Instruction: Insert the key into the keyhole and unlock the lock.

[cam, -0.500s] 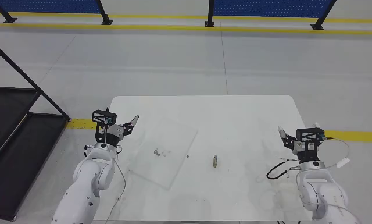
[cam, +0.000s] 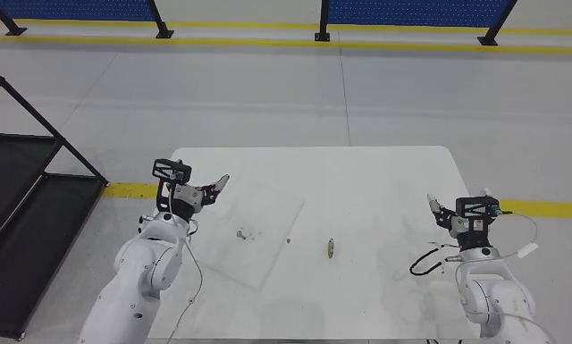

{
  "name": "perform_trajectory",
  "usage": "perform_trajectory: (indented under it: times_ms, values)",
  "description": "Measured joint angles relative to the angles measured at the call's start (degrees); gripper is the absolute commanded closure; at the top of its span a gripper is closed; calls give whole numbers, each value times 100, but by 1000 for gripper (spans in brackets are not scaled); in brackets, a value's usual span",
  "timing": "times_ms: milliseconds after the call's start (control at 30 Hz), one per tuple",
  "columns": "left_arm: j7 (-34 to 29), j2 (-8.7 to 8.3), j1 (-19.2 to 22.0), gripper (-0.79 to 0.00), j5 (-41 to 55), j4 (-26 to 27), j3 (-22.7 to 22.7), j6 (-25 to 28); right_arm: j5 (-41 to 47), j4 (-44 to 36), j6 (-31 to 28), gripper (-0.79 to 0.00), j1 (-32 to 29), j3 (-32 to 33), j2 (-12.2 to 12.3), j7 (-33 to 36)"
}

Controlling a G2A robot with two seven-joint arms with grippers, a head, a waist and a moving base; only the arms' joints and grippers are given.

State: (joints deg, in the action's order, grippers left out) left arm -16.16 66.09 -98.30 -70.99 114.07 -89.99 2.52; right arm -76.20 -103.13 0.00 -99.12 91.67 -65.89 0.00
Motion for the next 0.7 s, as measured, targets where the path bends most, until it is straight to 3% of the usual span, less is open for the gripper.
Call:
perform_trajectory:
  times_ms: [200, 333, 500, 700]
  values:
    - [-2220, -40, 279, -785, 751, 638, 87, 520, 0, 0, 0, -785, 0, 0, 0, 0]
    - [-3756, -73, 647, -785, 1146, 720, 182, 569, 0, 0, 0, -785, 0, 0, 0, 0]
    - [-5394, -99, 1239, -785, 1265, 482, 548, 522, 0, 0, 0, -785, 0, 0, 0, 0]
    - [-6460, -92, 1835, -785, 1452, -53, 964, 288, 0, 0, 0, -785, 0, 0, 0, 0]
